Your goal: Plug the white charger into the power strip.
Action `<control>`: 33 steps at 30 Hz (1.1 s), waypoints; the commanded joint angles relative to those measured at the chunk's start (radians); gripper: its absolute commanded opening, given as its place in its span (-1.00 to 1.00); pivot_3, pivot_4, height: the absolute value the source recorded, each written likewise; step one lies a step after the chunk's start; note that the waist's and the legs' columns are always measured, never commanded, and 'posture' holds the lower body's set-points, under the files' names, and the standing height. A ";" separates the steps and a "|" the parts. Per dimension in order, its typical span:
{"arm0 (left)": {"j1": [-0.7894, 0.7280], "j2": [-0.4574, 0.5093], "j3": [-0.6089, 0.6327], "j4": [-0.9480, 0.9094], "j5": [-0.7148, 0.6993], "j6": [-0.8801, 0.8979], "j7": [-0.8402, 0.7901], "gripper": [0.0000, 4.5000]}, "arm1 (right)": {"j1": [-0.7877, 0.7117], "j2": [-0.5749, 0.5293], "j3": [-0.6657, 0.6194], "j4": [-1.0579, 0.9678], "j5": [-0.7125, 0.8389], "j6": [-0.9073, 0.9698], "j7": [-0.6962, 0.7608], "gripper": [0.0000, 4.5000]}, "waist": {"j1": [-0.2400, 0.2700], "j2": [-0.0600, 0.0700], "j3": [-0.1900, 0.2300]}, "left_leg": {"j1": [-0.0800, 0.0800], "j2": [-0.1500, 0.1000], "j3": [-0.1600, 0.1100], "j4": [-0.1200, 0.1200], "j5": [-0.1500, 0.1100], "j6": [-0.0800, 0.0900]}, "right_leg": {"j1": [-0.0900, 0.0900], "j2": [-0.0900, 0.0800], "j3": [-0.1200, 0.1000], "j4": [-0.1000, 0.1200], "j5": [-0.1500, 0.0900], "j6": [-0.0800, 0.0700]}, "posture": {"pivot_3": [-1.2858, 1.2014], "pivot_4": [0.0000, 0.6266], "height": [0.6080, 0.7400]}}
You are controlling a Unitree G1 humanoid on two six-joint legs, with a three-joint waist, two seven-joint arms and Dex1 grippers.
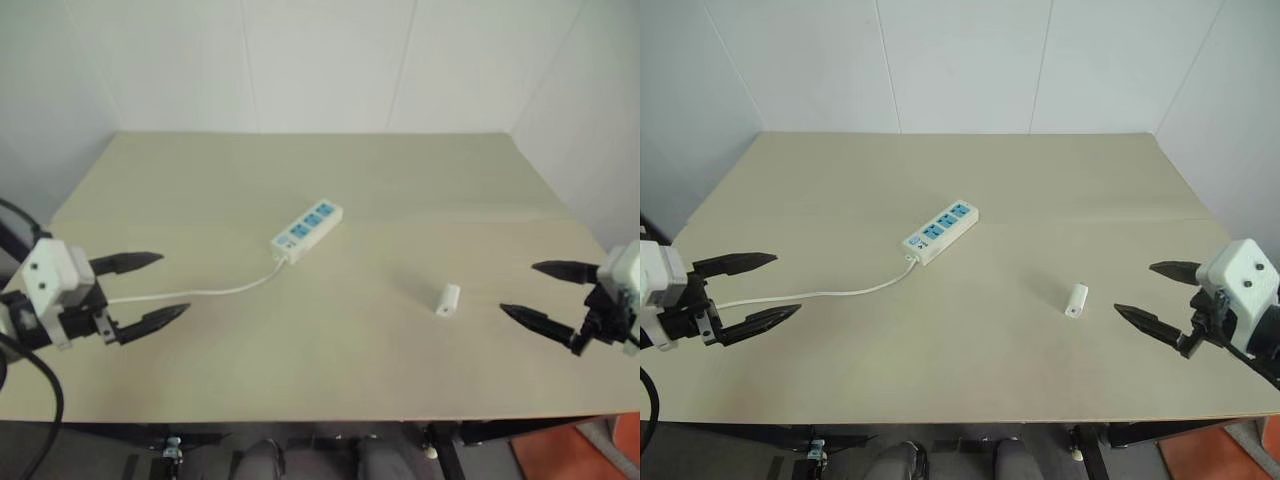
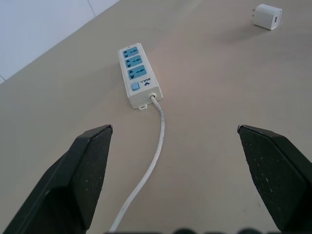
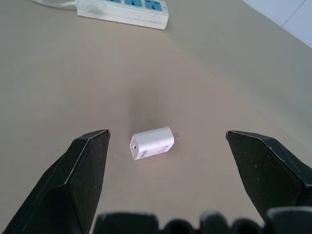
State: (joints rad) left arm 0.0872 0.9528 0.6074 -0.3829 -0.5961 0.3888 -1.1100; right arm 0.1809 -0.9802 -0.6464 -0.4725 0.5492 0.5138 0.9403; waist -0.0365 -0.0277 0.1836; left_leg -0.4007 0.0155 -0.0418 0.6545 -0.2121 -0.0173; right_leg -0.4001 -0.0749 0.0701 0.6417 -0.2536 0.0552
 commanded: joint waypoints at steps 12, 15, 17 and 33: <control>-0.036 0.010 -0.049 -0.086 -0.007 0.080 0.080 0.99 | -0.093 -0.002 0.074 0.007 -0.033 -0.030 -0.006 1.00 | -0.002 0.000 0.000 | 0.000 0.000 0.000 0.000 0.000 0.000 | 0.000 0.000 0.000 0.000 0.000 0.000 | 0.03 -0.52 1.00; -0.111 -0.030 -0.208 -0.056 0.046 0.126 0.175 0.99 | -0.132 0.000 0.123 0.017 -0.046 -0.040 -0.009 1.00 | 0.002 0.000 0.000 | 0.000 0.000 0.000 0.000 0.000 0.000 | 0.000 0.000 0.000 0.000 0.000 0.000 | 0.03 -0.52 1.00; -0.205 -0.077 -0.341 0.003 0.112 0.152 0.248 0.99 | -0.167 0.001 0.162 0.034 -0.076 -0.054 -0.027 1.00 | 0.010 0.000 0.000 | 0.001 -0.001 0.000 0.001 0.000 0.000 | 0.002 0.000 0.000 0.001 0.001 0.001 | 0.03 -0.52 1.00; -0.777 -0.461 -0.832 0.804 0.483 0.062 0.366 0.99 | -0.229 0.021 0.203 0.027 -0.101 -0.090 -0.042 1.00 | 0.022 -0.002 0.001 | -0.006 -0.003 -0.002 0.005 0.000 0.000 | -0.002 0.000 0.000 0.001 0.007 -0.003 | 0.03 -0.52 1.00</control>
State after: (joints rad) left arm -0.6750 0.5059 -0.2002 0.3525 -0.1533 0.4859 -0.7529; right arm -0.0416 -0.9601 -0.4081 -0.4147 0.4441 0.4475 0.9069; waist -0.0145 -0.0300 0.1843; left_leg -0.4062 0.0127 -0.0435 0.6594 -0.2119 -0.0171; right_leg -0.4021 -0.0750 0.0697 0.6427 -0.2466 0.0525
